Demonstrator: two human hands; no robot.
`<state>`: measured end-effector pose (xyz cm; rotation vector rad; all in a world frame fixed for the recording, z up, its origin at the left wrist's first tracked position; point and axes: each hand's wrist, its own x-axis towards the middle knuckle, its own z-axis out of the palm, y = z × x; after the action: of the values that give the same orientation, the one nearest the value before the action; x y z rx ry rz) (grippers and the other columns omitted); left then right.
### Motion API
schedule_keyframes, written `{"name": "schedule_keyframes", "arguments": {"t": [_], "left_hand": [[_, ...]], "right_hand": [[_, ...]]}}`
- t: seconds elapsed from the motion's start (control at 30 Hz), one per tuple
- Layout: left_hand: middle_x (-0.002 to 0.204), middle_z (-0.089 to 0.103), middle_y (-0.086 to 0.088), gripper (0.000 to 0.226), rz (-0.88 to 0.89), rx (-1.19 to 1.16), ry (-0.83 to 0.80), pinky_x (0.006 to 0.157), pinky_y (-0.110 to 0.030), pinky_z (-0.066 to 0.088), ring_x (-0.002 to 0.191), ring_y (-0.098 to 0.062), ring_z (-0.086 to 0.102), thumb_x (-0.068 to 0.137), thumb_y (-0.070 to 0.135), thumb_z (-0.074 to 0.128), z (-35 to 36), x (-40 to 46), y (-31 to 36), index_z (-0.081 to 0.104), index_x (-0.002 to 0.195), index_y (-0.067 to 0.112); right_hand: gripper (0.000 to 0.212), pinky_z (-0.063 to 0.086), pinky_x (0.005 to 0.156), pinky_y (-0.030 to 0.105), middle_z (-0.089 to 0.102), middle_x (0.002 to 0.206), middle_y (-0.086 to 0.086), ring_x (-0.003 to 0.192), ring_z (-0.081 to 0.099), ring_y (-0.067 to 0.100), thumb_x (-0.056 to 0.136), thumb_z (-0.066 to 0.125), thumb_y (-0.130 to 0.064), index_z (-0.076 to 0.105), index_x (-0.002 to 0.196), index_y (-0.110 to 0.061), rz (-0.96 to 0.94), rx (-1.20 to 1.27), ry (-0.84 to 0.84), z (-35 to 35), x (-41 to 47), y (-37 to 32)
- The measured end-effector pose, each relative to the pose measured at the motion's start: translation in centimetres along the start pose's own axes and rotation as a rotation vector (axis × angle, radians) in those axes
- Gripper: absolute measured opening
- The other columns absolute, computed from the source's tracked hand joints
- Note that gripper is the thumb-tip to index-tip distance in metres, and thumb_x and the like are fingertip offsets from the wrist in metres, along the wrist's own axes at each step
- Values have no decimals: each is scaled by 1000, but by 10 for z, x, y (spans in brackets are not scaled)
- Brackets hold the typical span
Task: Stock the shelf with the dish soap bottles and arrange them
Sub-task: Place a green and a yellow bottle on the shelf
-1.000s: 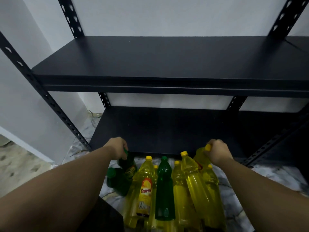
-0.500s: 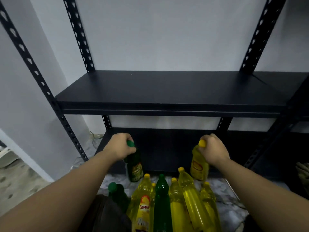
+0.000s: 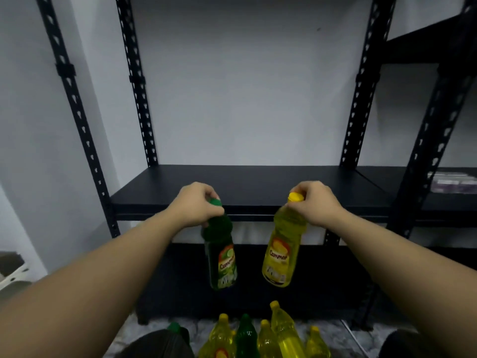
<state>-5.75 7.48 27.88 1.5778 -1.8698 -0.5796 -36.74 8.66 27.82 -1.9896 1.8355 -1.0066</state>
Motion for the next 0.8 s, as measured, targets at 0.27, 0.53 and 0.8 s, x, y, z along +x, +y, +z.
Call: {"name": "schedule_keyframes", "arguments": {"t": [0.27,0.53,0.8], "left_hand": [[80,77,-11,11,111,-29,100,51,-28,58,57,-20,75,79,17,80,-55,18,100,76,88,13],[85,74,-8,11,155,-96,139,63,-33,65,69,-22,73,80,13,78,-94,70,163,75,88,8],[90,75,-9,13,170,-40,154,64,-32,65,76,-24,76,83,18,79,-82,128,167,74,93,12]], "right_hand": [[21,47,57,24,69,95,4,84,66,19,80,83,-24,75,98,-17,-46,73,119,-76,29,-64],[37,56,75,36,63,112,8,99,61,28,83,82,-25,72,118,-14,-84,81,226,-98,90,-95],[41,51,71,34,62,120,10,96,58,25,87,80,-23,68,126,-15,-59,70,231,-77,149,-84]]}}
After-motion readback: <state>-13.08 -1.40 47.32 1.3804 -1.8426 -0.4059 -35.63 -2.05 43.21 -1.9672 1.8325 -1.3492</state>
